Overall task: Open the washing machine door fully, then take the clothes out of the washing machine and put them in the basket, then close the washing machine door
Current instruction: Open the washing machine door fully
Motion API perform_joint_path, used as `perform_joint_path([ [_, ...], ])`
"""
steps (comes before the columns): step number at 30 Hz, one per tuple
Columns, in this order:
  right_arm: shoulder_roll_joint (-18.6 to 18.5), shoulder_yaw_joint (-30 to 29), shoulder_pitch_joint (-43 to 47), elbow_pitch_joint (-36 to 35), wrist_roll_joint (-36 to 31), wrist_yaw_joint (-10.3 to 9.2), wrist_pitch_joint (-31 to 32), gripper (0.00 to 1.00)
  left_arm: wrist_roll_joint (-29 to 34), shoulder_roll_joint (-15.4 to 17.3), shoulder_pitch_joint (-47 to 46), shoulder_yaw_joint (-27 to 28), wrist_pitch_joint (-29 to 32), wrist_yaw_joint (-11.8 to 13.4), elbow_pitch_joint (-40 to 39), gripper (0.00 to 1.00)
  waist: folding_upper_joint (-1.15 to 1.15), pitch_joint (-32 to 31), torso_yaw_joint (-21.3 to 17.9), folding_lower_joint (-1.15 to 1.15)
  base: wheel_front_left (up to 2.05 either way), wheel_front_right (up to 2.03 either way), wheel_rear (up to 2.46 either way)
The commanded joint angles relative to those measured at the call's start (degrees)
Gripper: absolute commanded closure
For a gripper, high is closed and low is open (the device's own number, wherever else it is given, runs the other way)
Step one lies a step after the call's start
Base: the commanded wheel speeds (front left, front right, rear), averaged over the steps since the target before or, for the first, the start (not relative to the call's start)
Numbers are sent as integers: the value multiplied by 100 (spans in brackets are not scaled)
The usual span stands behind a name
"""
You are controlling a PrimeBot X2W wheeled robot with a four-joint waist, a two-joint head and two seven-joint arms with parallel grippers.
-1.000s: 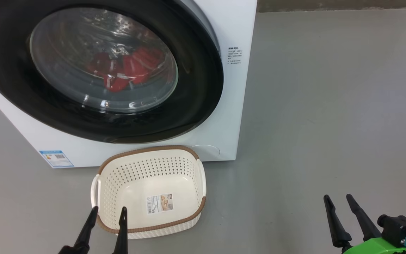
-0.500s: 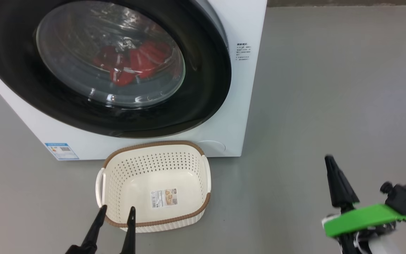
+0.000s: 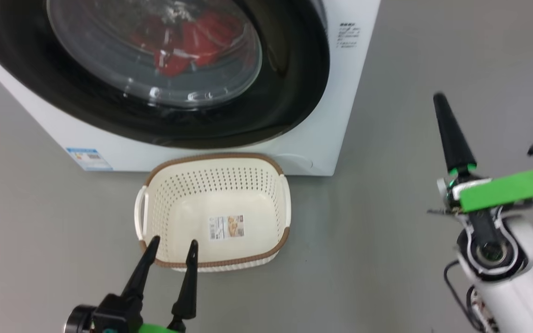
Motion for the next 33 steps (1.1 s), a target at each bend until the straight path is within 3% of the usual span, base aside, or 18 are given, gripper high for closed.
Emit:
perform_joint_path([
  [1,-82,96,-269,-251,347,-4,172,100,-86,43,-239,112,-70,75,-169,0,0,341,196,0,0,0,0],
  [12,-417,-504,-1191,-419,1896,-4,2104,100,-360,43,-814,-423,-70,337,-285,0,0,1162,536,0,0,0,0],
  [23,-483,-1164,-2180,371,2759,-4,4373,100,-539,43,-1163,-818,-70,485,-298,0,0,1658,802,0,0,0,0],
  [27,-498,-1244,-2540,693,2876,-4,4872,100,-580,43,-1224,-922,-70,512,-300,0,0,1752,891,0,0,0,0],
  [33,-578,-1320,-3095,1030,2695,-4,5126,100,-658,43,-1303,-1061,-70,549,-312,0,0,1909,1031,0,0,0,0],
])
